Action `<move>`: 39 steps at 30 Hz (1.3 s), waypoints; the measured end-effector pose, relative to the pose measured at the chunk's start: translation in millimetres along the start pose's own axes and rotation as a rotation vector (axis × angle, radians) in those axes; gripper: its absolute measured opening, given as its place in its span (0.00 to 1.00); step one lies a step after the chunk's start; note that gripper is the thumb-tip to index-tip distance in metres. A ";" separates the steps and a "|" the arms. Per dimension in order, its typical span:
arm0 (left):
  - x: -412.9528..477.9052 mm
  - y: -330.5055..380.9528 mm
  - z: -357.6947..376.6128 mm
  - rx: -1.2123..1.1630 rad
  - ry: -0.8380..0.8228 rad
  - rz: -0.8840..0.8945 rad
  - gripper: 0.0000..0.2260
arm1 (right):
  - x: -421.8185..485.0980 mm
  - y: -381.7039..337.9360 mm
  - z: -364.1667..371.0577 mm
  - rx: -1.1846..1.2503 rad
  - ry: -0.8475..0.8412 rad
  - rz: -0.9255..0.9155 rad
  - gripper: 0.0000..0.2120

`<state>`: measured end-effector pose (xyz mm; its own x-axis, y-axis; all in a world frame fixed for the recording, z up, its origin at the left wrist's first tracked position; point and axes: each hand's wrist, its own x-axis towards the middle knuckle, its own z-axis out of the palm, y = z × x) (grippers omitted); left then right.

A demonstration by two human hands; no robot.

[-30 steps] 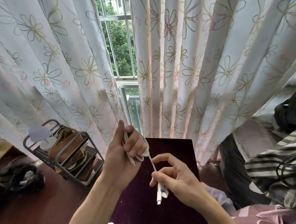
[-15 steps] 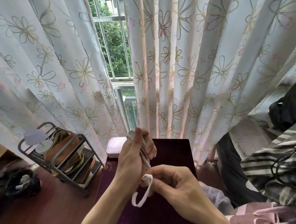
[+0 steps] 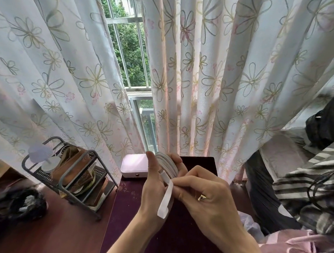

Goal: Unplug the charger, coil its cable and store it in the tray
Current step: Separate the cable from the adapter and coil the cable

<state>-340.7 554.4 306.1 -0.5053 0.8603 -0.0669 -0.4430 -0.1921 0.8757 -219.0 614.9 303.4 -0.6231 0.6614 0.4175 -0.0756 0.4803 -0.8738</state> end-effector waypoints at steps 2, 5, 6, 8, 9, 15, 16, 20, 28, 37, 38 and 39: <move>-0.6 -3.5 2.3 -0.063 -0.001 0.020 0.26 | -0.2 -0.9 1.5 -0.002 0.039 -0.001 0.08; -2.1 -4.8 5.9 -0.183 -0.010 -0.013 0.32 | -0.7 -2.3 4.8 -0.016 0.119 -0.012 0.06; -2.6 -4.7 8.5 -0.136 -0.010 -0.004 0.33 | -0.3 -2.8 5.7 -0.024 0.149 -0.021 0.05; -2.8 -5.5 10.0 -0.062 0.000 0.013 0.31 | 0.5 -2.3 6.5 -0.055 0.201 -0.046 0.05; -2.7 -6.8 9.9 -0.033 0.015 0.036 0.30 | 1.4 -1.9 6.2 -0.082 0.224 -0.069 0.05; -8.3 -0.7 19.6 0.000 0.077 0.070 0.32 | 7.5 -2.7 1.2 -0.217 0.247 -0.116 0.15; -8.7 1.3 21.8 -0.063 0.057 0.058 0.31 | 8.3 -3.1 0.7 -0.226 0.221 -0.066 0.14; -10.5 3.6 24.8 -0.139 0.032 0.060 0.31 | 13.8 -0.9 -1.2 -0.315 0.077 -0.028 0.15; -15.0 21.5 3.2 -0.085 -0.096 -0.154 0.28 | 20.7 10.1 -21.3 -0.252 -0.051 0.016 0.15; -15.1 82.0 -16.5 1.129 -0.209 0.304 0.19 | 13.9 4.6 -38.1 -0.332 -0.177 -0.043 0.17; -11.3 82.9 -14.9 1.159 -0.351 0.222 0.20 | 13.7 2.1 -39.2 -0.352 -0.195 -0.067 0.17; -8.5 82.1 -12.8 1.181 -0.464 0.148 0.19 | 13.8 0.0 -40.3 -0.371 -0.207 -0.087 0.17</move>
<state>-382.3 525.3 372.4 -0.0826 0.9961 0.0311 0.6400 0.0291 0.7678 -196.1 647.2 319.2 -0.7725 0.4980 0.3939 0.1264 0.7286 -0.6732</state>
